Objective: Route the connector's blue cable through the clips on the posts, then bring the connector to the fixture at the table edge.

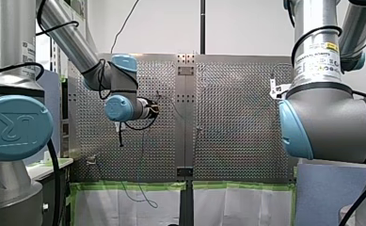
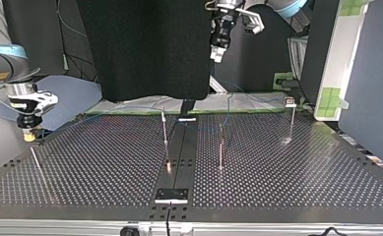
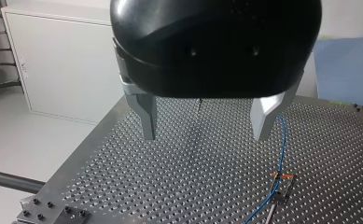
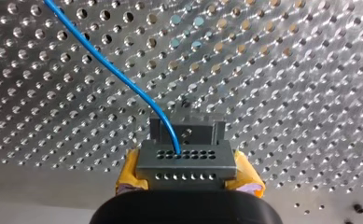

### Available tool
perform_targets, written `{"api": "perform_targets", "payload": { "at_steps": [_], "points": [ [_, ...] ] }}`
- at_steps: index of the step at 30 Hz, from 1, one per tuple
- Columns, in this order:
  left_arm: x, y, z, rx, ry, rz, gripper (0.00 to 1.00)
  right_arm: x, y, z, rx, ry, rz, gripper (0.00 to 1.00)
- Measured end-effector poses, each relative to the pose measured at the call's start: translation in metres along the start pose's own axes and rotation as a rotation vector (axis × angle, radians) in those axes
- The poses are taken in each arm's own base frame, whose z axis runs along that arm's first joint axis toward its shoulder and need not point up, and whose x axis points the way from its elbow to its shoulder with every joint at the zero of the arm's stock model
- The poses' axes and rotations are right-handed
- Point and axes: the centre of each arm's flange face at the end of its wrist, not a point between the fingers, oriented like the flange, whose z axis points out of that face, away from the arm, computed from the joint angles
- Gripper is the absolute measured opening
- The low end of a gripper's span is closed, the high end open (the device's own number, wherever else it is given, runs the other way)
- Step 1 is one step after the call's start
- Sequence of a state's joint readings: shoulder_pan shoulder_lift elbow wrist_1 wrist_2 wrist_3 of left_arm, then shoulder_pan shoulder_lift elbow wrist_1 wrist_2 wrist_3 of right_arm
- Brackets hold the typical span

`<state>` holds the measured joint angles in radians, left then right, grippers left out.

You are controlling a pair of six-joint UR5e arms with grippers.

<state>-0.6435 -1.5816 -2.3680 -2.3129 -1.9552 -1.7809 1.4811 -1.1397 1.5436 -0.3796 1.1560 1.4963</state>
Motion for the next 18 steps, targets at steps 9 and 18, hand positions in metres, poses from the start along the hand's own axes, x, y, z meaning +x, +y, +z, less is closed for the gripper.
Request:
{"api": "perform_targets", "payload": {
  "at_steps": [9, 18],
  "points": [
    [0.0009, 0.0002, 0.0032, -0.004, 0.004, 0.002, 1.00, 0.0020, -0.0008, 0.0030, 0.020, 0.026, -0.015, 0.00],
    [0.0022, 0.0008, 0.0037, -0.005, 0.008, 0.004, 1.00, -0.0004, 0.0001, 0.0037, 0.019, 0.028, -0.021, 0.00]
  ]
}}
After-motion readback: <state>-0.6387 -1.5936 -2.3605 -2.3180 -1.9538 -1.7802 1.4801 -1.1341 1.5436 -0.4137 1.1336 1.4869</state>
